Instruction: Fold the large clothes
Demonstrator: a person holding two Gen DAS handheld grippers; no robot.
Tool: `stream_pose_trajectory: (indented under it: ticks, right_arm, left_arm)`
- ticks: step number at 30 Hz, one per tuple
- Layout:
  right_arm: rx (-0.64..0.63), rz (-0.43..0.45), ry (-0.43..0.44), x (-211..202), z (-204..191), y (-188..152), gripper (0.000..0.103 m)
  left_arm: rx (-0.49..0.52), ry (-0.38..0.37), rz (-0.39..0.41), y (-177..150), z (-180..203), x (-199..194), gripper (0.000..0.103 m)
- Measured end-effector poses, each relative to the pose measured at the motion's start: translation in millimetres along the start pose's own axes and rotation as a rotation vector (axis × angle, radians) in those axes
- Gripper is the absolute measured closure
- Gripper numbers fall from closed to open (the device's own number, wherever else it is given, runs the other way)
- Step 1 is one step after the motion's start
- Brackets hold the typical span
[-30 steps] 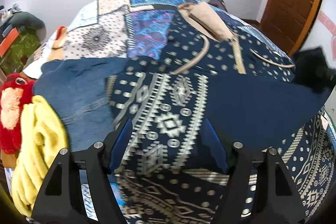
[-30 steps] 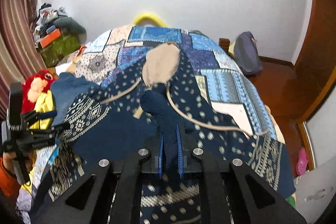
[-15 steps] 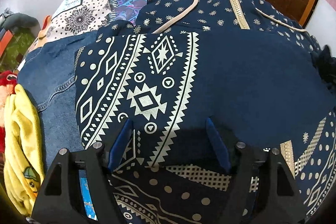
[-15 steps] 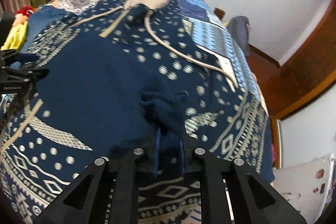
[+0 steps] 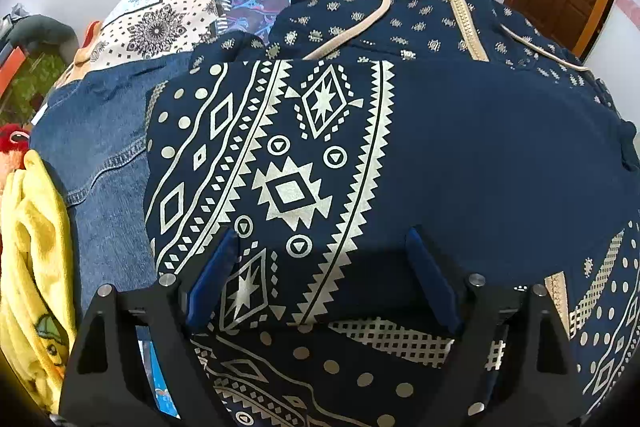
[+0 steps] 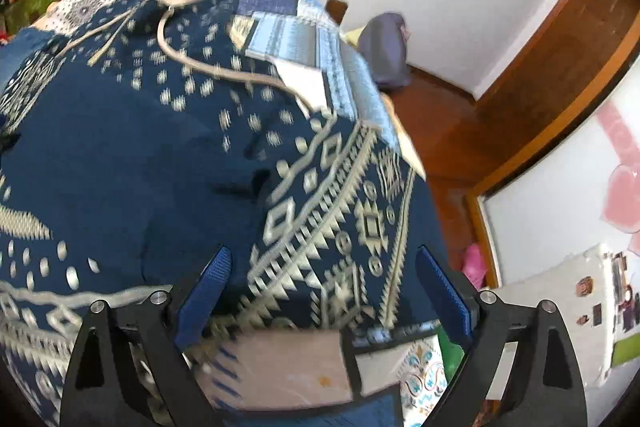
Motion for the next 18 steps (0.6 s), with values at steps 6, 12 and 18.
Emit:
stream_pose_trajectory:
  ticks: [6,12,18]
  right_arm:
    - [0.118,0.009,0.093,-26,34,-6,0.011]
    - [0.277,-0.069,0.145,-28,71,-23,0.011]
    - [0.476,-0.155,0.261,-8,108,-47,0.011]
  left_arm:
    - [0.027,0.039,0.017,10,12,-21,0.017]
    - [0.06,0.005,0.094,46,54,-47,0.017]
    - [0.102,-0.109,0.089,66,115,-40,0.017]
Point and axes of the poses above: each gripper's, at about its wrist camera, not at the fingertips, and x roughly the way its jaws point, z to its right, y to its top, the point moved 10 cm from there along x, roughly the way its jaws point, and after that the axes turned 10 degrees about -y, right-handed, at the moved point
